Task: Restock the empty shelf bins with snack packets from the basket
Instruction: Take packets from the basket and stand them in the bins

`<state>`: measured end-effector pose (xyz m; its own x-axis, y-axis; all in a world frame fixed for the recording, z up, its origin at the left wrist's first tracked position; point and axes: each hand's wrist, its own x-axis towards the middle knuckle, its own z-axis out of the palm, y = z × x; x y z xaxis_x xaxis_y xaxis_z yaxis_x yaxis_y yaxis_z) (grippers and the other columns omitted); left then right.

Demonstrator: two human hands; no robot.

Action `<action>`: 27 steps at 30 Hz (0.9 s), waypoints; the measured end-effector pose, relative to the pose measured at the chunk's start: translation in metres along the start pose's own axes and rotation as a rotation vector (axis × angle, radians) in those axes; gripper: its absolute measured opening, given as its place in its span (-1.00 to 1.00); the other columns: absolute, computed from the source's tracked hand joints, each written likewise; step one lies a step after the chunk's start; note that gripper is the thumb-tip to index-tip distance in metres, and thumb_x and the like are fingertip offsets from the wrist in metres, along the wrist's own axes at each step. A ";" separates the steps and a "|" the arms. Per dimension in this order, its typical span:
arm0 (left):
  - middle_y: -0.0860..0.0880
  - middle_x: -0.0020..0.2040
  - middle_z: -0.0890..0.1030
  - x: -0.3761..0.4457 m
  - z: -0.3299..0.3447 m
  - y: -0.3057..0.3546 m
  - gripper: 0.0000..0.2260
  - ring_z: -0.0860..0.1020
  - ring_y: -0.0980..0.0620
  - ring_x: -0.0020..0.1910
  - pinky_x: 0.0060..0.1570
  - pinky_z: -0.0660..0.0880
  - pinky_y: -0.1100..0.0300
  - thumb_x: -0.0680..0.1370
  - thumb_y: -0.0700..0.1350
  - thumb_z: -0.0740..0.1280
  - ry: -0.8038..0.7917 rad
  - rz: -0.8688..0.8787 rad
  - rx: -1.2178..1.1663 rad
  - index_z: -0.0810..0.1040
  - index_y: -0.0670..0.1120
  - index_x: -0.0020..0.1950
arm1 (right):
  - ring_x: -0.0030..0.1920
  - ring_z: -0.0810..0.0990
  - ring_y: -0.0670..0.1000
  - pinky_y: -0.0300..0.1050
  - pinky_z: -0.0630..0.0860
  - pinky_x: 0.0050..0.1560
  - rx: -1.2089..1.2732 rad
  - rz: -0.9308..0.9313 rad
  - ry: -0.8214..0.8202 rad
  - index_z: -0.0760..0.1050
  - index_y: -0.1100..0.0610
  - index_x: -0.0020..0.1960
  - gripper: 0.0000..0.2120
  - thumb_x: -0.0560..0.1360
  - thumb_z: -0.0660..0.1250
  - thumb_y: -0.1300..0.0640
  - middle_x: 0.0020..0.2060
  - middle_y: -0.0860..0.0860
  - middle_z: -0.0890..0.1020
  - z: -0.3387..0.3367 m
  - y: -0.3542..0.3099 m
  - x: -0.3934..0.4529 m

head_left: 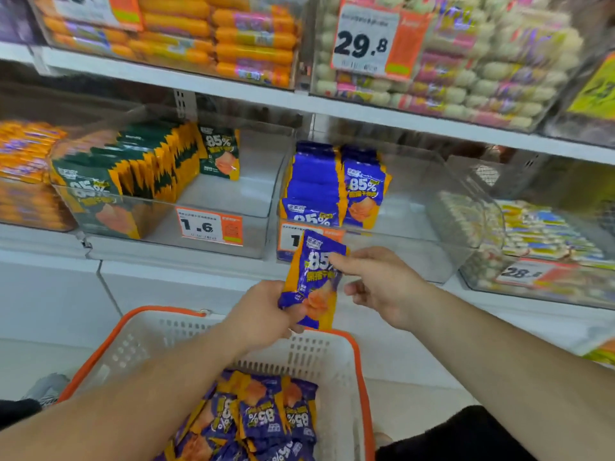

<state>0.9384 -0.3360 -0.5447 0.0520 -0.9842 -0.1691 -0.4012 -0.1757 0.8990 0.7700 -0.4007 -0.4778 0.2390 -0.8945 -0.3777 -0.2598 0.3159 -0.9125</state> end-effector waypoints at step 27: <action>0.04 0.35 0.48 0.091 -0.032 0.035 0.12 0.46 0.01 0.32 0.28 0.26 0.04 0.18 0.47 0.44 0.747 0.233 0.775 0.06 -0.06 0.51 | -0.17 0.62 0.17 0.16 0.61 0.02 -0.126 -0.153 0.476 0.41 0.13 -0.25 -0.74 0.39 0.51 0.19 -0.22 0.14 0.63 -0.073 -0.055 0.176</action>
<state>0.9581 -0.4328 -0.5162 0.3353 -0.8025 0.4936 -0.9247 -0.1801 0.3353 0.7577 -0.5984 -0.4828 -0.1614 -0.9816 -0.1019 -0.3728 0.1562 -0.9147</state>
